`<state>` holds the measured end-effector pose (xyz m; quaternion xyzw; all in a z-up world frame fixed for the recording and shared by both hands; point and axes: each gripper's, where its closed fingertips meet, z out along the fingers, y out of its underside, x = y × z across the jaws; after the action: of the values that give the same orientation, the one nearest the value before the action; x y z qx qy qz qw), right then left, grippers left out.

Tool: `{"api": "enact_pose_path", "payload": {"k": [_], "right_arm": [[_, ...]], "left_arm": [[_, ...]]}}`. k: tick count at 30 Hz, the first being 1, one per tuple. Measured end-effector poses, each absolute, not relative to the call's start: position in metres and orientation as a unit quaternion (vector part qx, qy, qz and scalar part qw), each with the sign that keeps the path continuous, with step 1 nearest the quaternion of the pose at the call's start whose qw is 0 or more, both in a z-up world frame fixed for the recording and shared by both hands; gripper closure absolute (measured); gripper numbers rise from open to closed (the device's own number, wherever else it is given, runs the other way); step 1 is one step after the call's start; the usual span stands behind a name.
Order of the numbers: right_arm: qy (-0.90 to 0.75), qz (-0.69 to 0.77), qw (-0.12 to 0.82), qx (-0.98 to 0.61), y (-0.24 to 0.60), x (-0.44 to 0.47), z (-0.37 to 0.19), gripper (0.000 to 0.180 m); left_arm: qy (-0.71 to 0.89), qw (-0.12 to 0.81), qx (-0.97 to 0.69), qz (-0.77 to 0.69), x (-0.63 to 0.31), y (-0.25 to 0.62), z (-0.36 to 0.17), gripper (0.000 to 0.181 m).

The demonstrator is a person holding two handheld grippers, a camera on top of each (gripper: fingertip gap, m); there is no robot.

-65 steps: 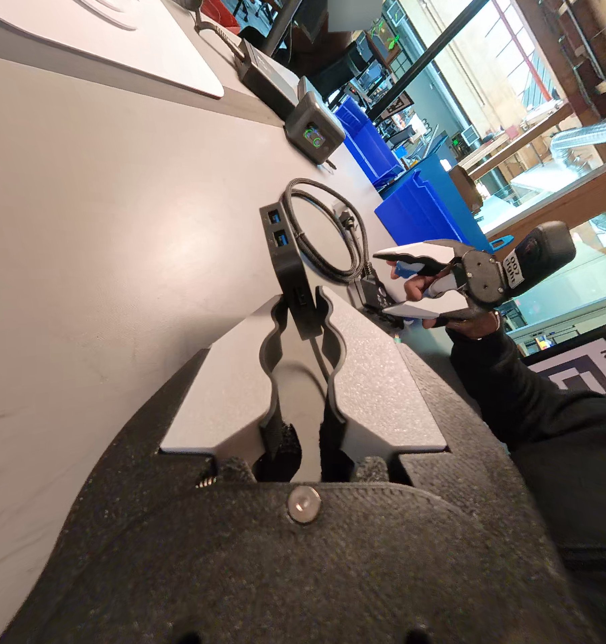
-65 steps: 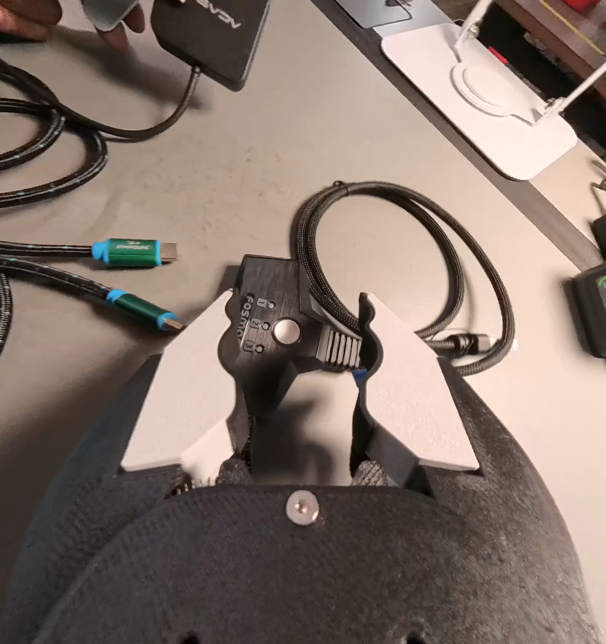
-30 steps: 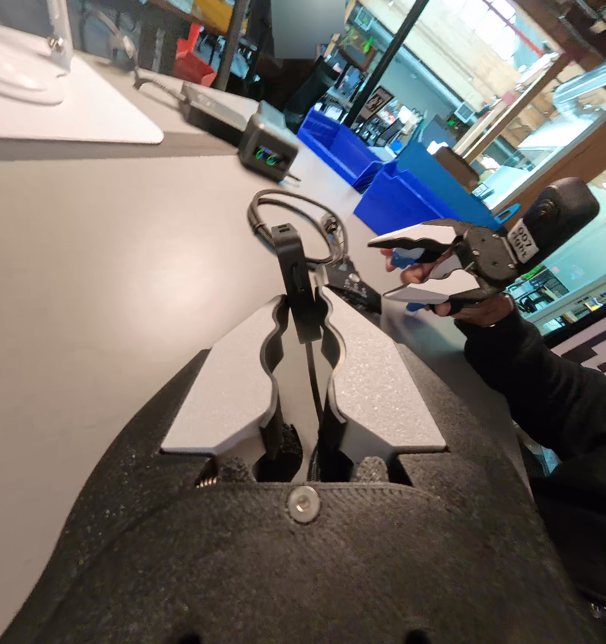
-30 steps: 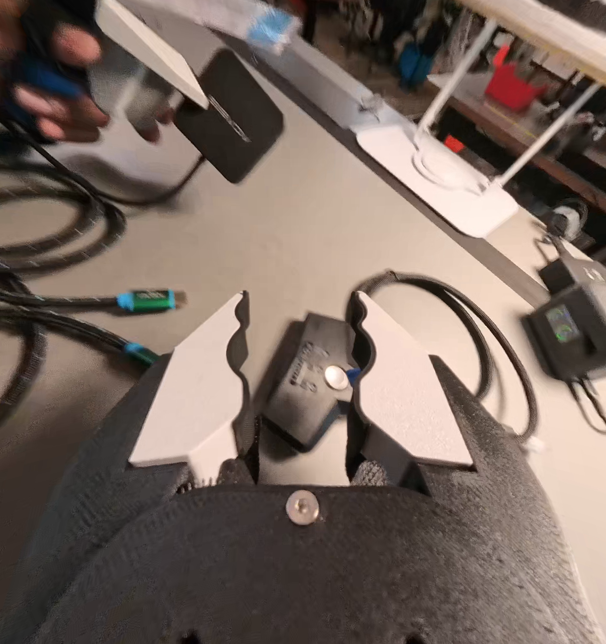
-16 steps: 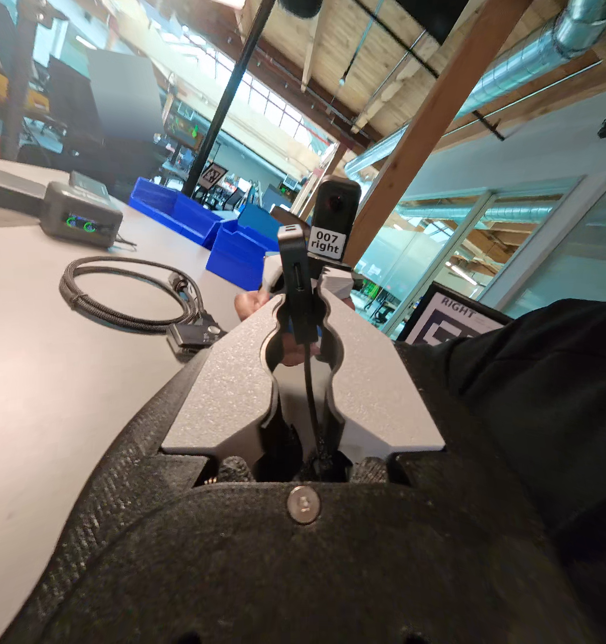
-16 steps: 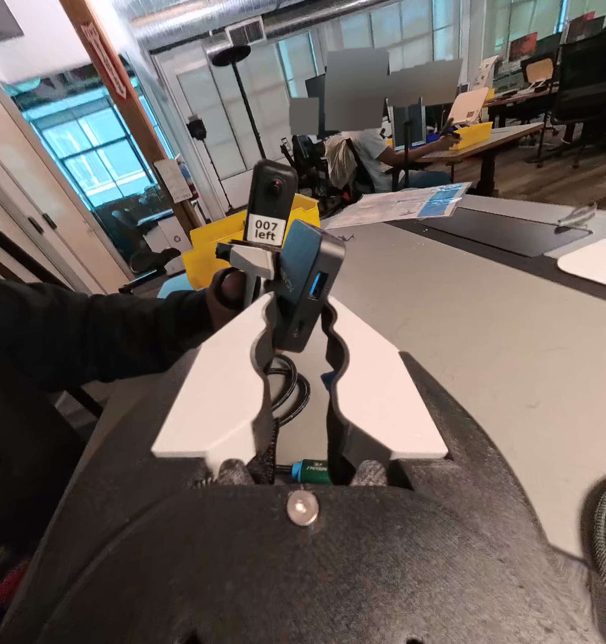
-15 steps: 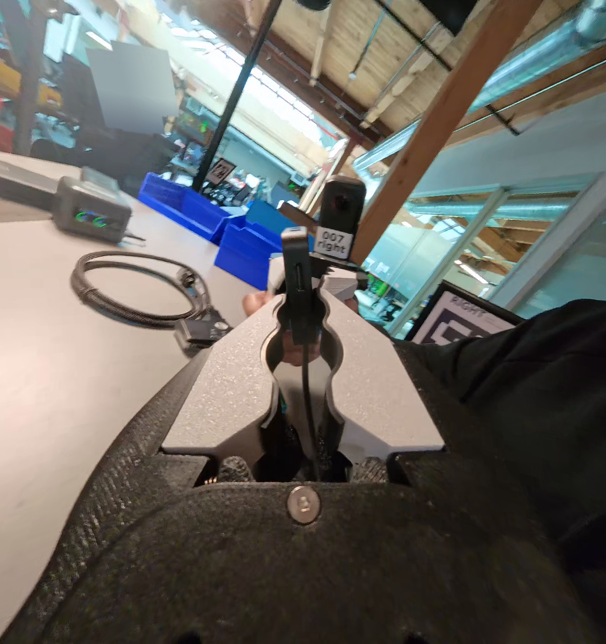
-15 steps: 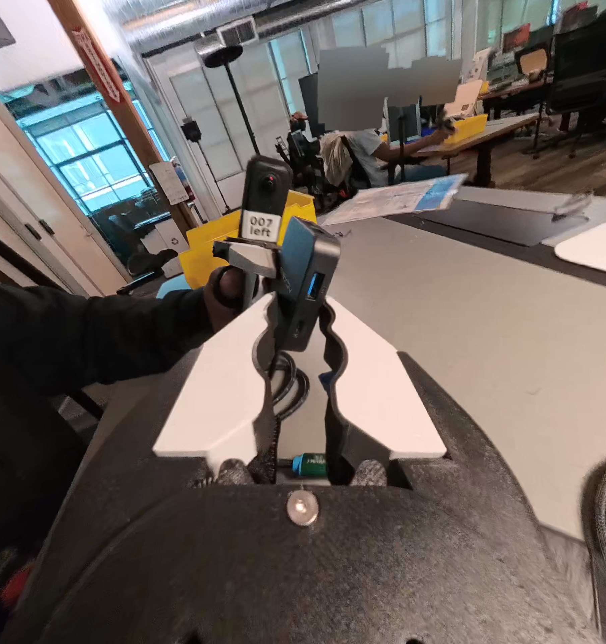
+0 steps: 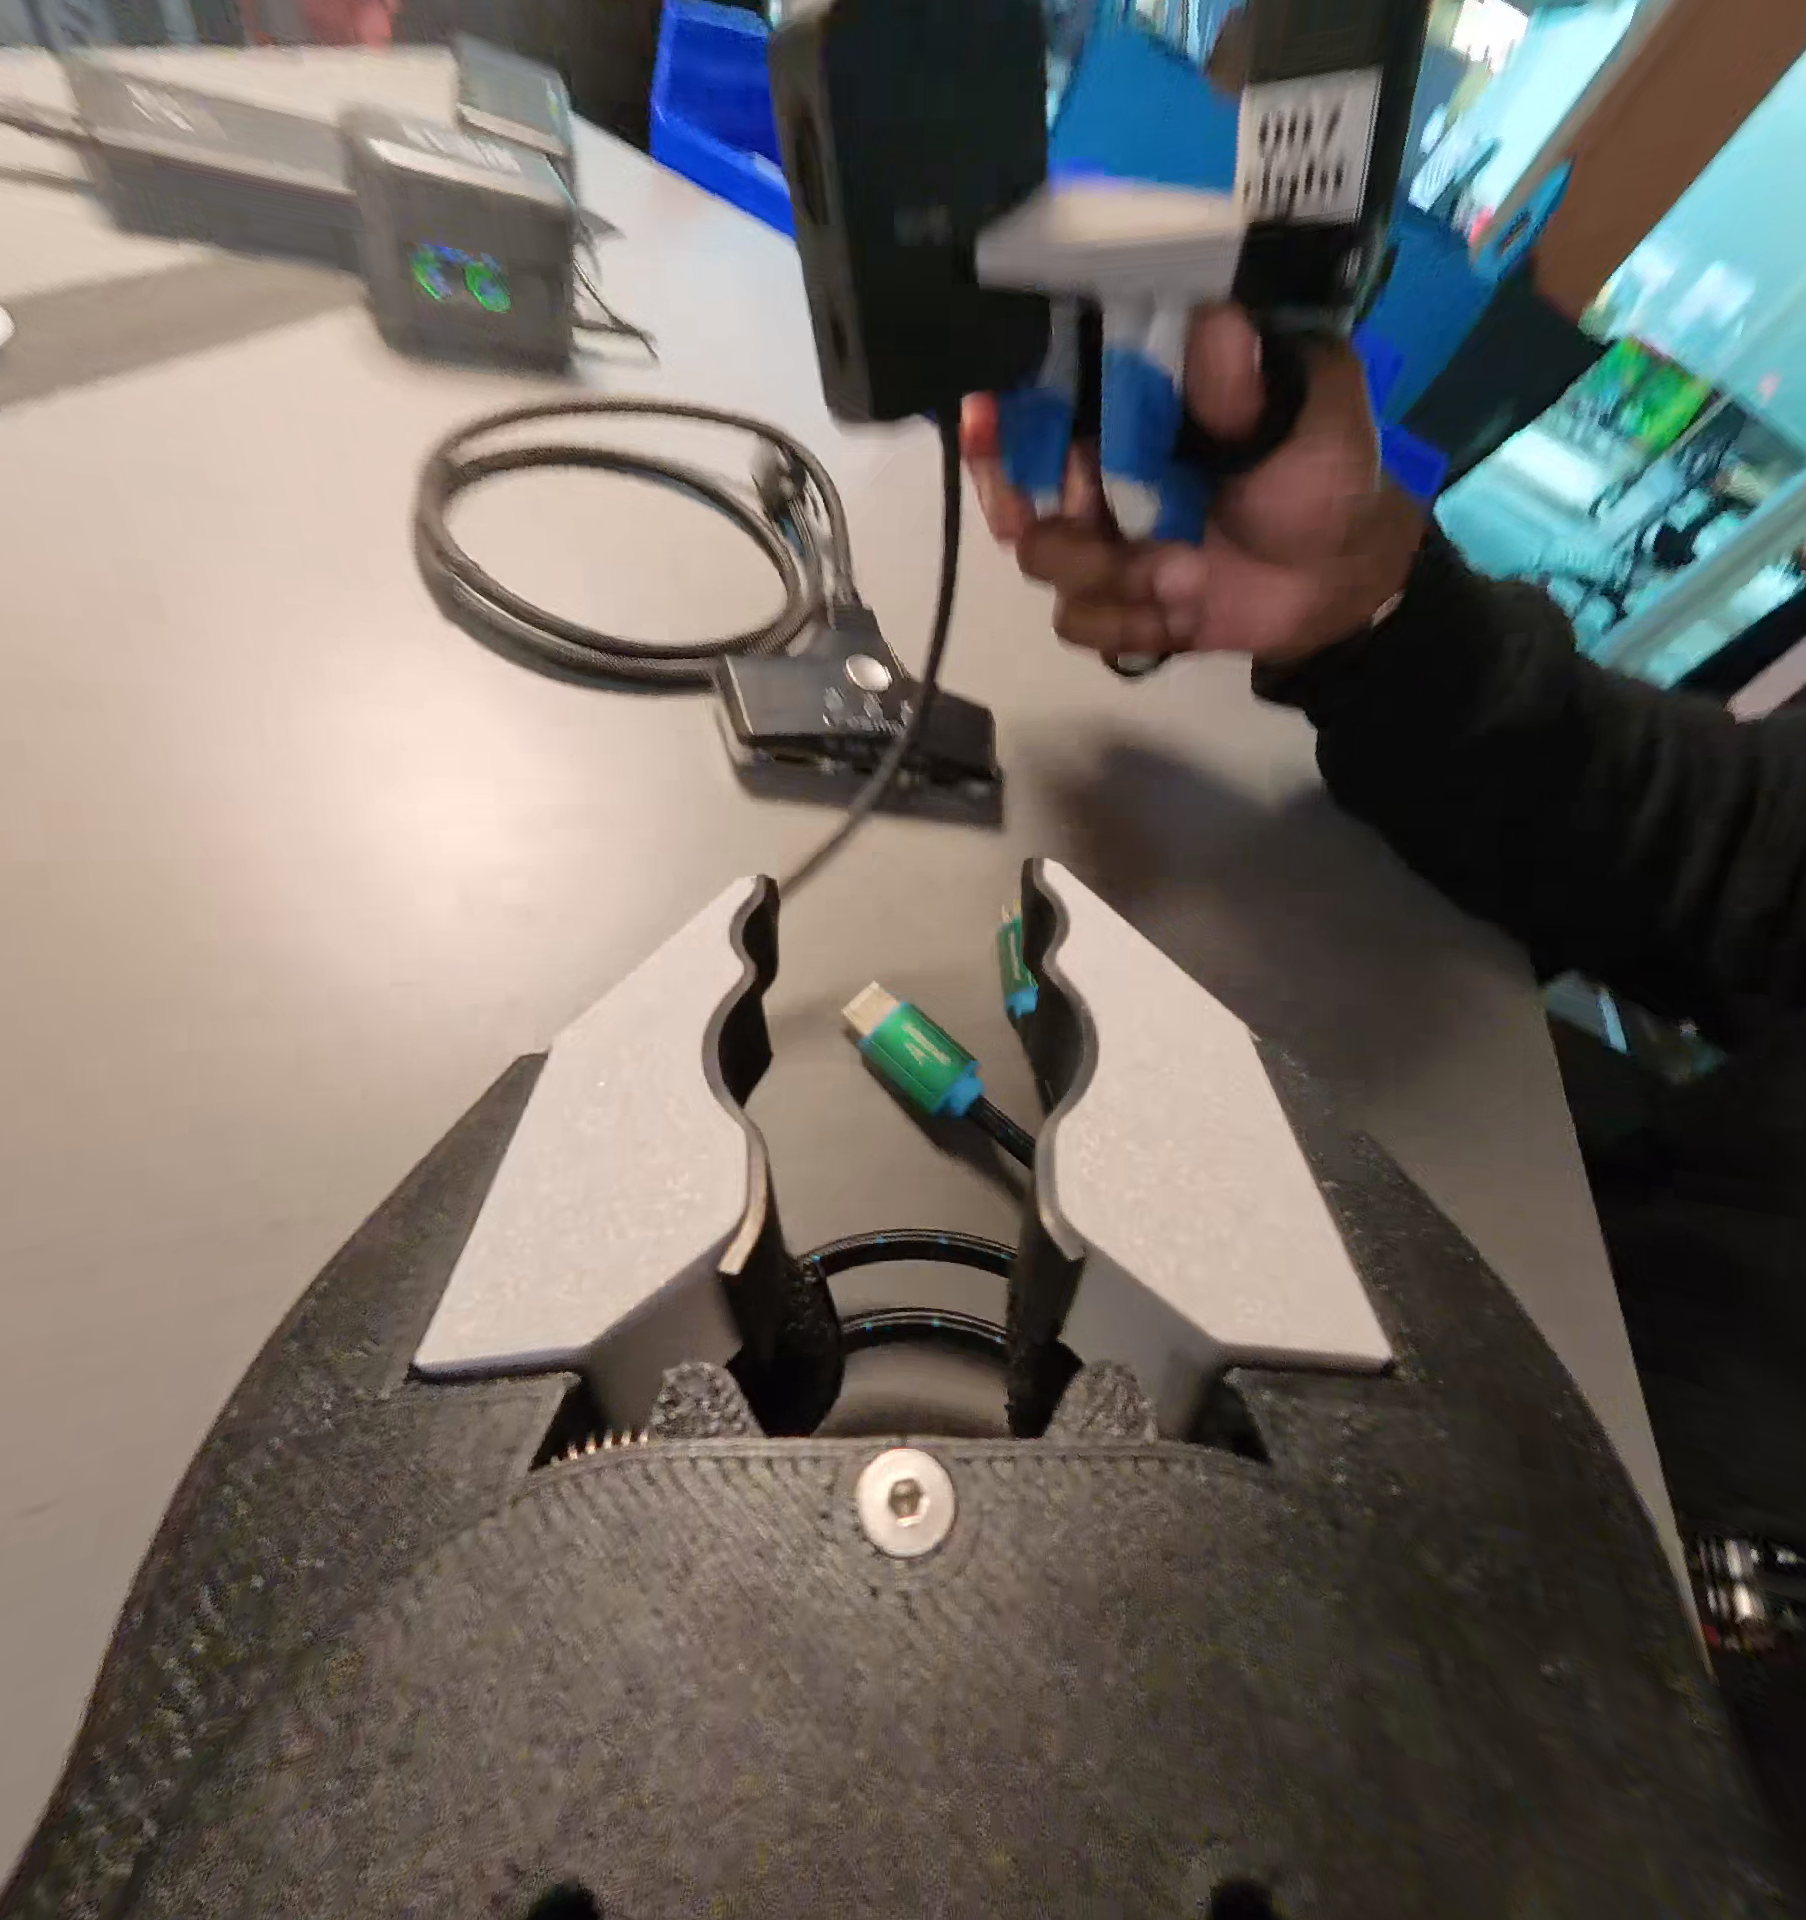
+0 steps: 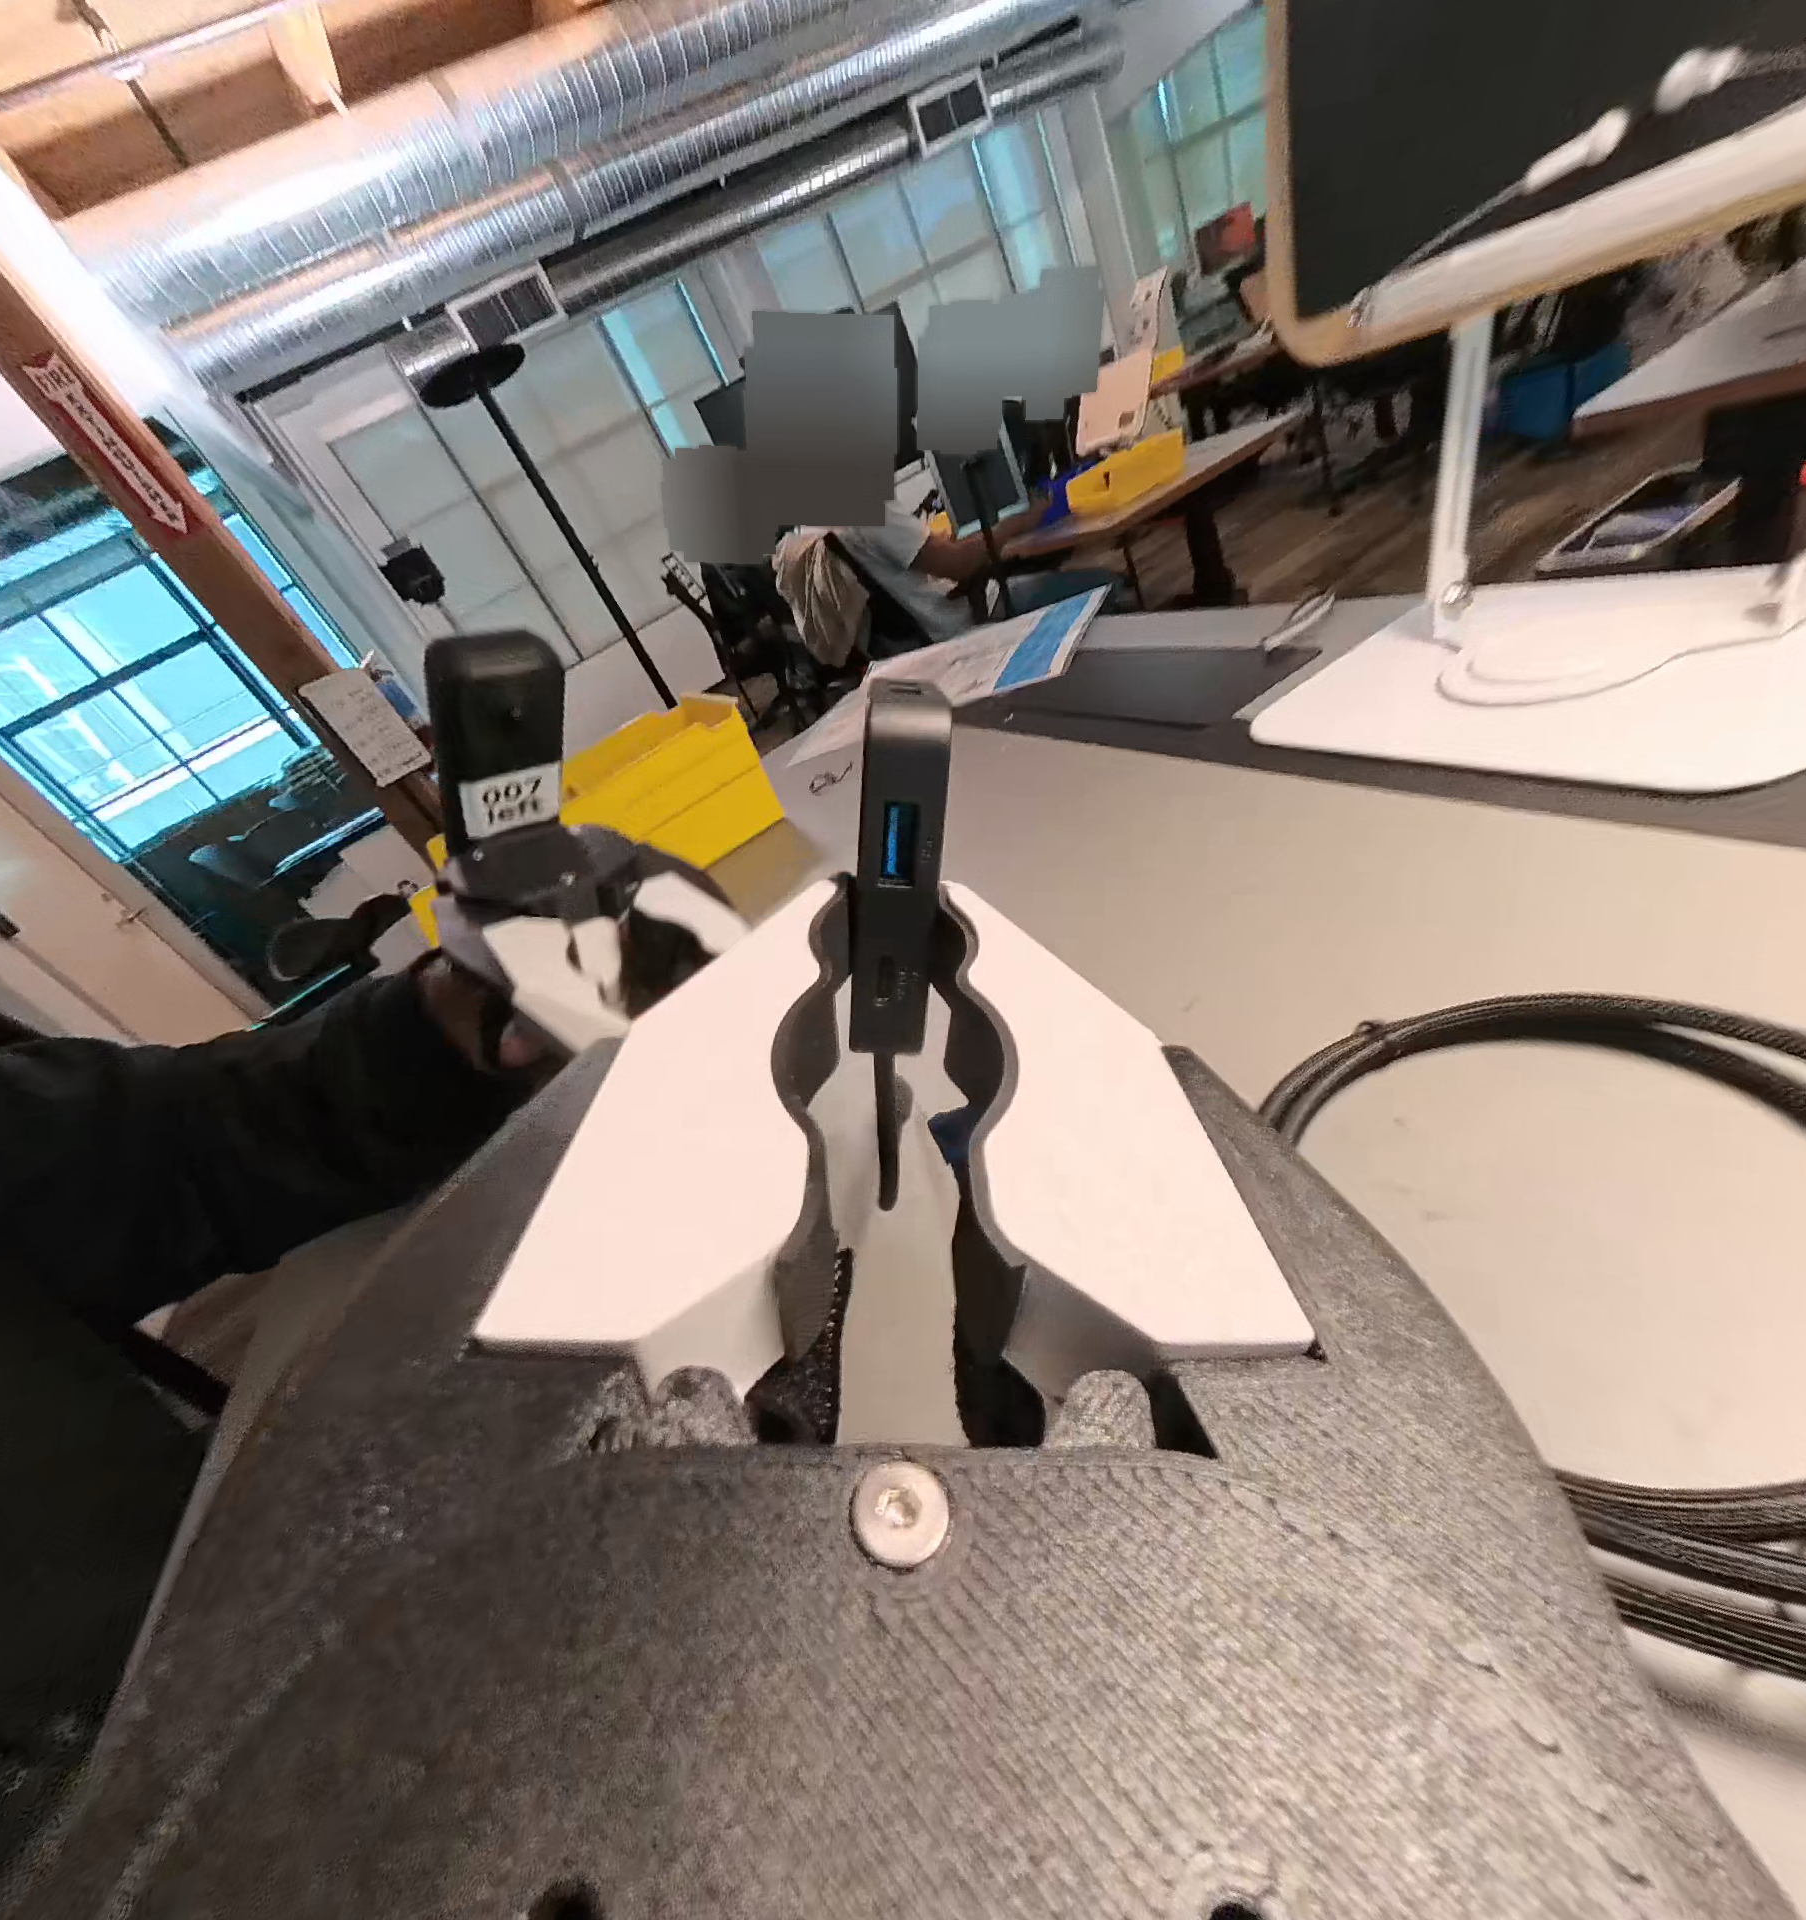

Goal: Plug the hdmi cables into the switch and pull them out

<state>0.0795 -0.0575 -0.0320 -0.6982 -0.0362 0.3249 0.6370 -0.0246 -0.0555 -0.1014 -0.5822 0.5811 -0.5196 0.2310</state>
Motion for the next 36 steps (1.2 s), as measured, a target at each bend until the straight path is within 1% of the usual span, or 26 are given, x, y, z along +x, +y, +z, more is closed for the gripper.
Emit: {"api": "enact_pose_path", "payload": {"k": [3, 6, 8, 10, 16, 18, 20, 29, 34, 36], "right_arm": [[-0.024, 0.306, 0.654, -0.691, -0.059, 0.093, -0.027, 0.165], [-0.003, 0.281, 0.649, -0.707, -0.055, 0.102, -0.035, 0.166], [0.015, 0.27, 0.64, -0.719, -0.052, 0.107, -0.043, 0.166], [0.036, 0.269, 0.635, -0.723, -0.049, 0.111, -0.049, 0.166], [0.113, 0.277, 0.612, -0.732, -0.045, 0.126, -0.065, 0.166], [0.137, 0.291, 0.608, -0.726, -0.044, 0.13, -0.068, 0.166], [0.147, 0.299, 0.611, -0.719, -0.044, 0.132, -0.068, 0.166], [0.148, 0.299, 0.631, -0.701, -0.043, 0.128, -0.06, 0.166], [0.134, 0.308, 0.64, -0.691, -0.043, 0.119, -0.053, 0.166], [0.125, 0.311, 0.64, -0.692, -0.043, 0.114, -0.053, 0.166]], "left_arm": [[0.626, 0.22, -0.598, -0.449, -0.024, -0.071, -0.129, 0.135], [0.667, 0.227, -0.615, -0.354, -0.028, -0.075, -0.157, 0.14], [0.672, 0.248, -0.626, -0.307, -0.029, -0.071, -0.167, 0.144], [0.672, 0.257, -0.628, -0.296, -0.028, -0.074, -0.167, 0.144], [0.689, 0.266, -0.611, -0.284, -0.026, -0.081, -0.17, 0.144], [0.696, 0.267, -0.601, -0.288, -0.026, -0.081, -0.172, 0.141], [0.703, 0.266, -0.587, -0.302, -0.024, -0.082, -0.171, 0.143], [0.753, 0.251, -0.512, -0.328, -0.036, -0.072, -0.171, 0.146], [0.767, 0.22, -0.494, -0.345, -0.052, -0.064, -0.168, 0.147], [0.761, 0.229, -0.503, -0.339, -0.052, -0.059, -0.162, 0.147]]}}
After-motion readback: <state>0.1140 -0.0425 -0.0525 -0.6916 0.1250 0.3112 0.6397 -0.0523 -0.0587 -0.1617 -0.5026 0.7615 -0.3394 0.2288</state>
